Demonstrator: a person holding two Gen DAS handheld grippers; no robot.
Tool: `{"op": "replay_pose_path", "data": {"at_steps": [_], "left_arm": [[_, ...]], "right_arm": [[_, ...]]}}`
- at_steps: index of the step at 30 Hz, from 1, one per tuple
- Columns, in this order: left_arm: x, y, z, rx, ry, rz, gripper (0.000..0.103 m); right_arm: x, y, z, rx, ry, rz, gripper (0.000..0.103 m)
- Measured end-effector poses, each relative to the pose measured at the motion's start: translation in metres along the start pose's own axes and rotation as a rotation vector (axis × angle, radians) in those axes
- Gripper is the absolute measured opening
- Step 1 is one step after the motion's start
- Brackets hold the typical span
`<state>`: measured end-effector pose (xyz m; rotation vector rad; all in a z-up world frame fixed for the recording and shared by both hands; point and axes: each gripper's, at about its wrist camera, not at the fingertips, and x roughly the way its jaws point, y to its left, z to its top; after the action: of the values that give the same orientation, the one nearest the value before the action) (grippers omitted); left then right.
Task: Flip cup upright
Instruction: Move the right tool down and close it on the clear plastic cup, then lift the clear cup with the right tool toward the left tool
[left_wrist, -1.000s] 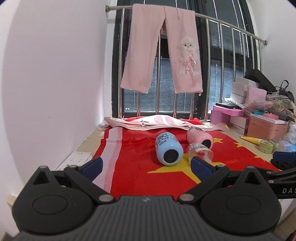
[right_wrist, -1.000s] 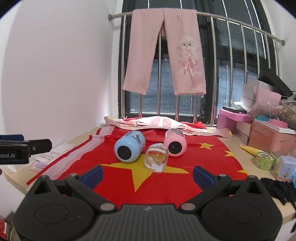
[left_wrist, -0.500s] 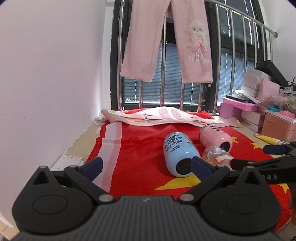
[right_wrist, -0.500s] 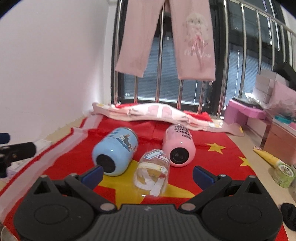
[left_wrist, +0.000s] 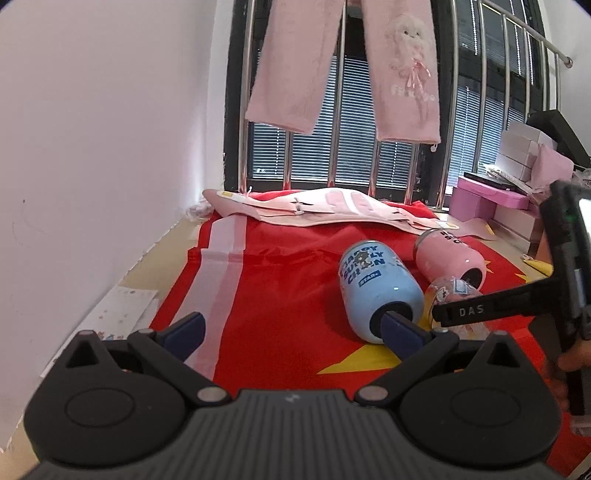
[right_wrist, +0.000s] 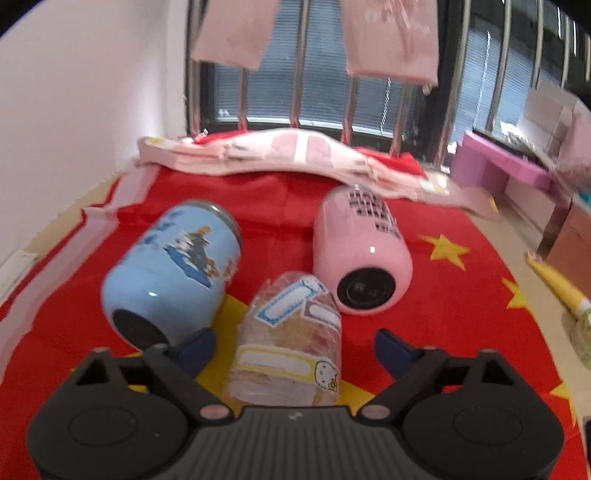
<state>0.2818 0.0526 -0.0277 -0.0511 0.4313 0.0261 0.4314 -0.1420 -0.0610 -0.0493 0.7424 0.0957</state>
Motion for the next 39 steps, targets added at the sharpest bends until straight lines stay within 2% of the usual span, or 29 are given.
{"op": "replay_pose_path", "data": {"at_steps": [1, 2, 4, 7, 10, 15, 19, 23, 28, 34, 37, 39], "left_arm": [[-0.001, 0.001, 0.000, -0.003, -0.001, 0.003, 0.103], [-0.001, 0.002, 0.000, -0.006, -0.002, 0.006, 0.103], [-0.005, 0.002, 0.001, -0.008, -0.001, 0.014, 0.103], [-0.011, 0.003, 0.001, -0.009, -0.009, 0.017, 0.103], [-0.021, 0.001, 0.002, -0.004, -0.015, 0.018, 0.103], [-0.046, -0.003, -0.003, 0.017, -0.022, 0.023, 0.103], [-0.068, -0.005, -0.011, 0.039, -0.012, 0.039, 0.103], [-0.086, -0.002, -0.020, 0.047, 0.009, 0.062, 0.103], [-0.104, 0.003, -0.033, 0.038, 0.038, 0.094, 0.103], [-0.120, 0.005, -0.040, 0.022, 0.040, 0.113, 0.103], [-0.124, 0.002, -0.040, 0.032, 0.037, 0.116, 0.103], [-0.124, 0.001, -0.039, 0.036, 0.039, 0.114, 0.103]], "right_arm": [[0.004, -0.002, 0.000, 0.011, 0.012, 0.010, 0.069], [0.005, -0.003, -0.001, 0.017, 0.023, 0.018, 0.062], [0.001, -0.007, -0.002, 0.027, 0.012, 0.052, 0.062], [-0.023, -0.012, -0.007, -0.004, -0.049, 0.074, 0.061], [-0.049, -0.017, -0.015, -0.059, -0.091, 0.155, 0.061], [-0.094, -0.008, -0.036, -0.250, -0.130, 0.321, 0.061], [-0.113, 0.004, -0.054, -0.419, -0.109, 0.430, 0.061], [-0.119, 0.012, -0.067, -0.530, -0.065, 0.556, 0.061], [-0.113, 0.020, -0.075, -0.652, -0.002, 0.618, 0.061], [-0.107, 0.020, -0.074, -0.757, 0.008, 0.706, 0.062], [-0.103, 0.020, -0.072, -0.776, 0.006, 0.722, 0.063], [-0.103, 0.019, -0.070, -0.765, 0.005, 0.718, 0.072]]}}
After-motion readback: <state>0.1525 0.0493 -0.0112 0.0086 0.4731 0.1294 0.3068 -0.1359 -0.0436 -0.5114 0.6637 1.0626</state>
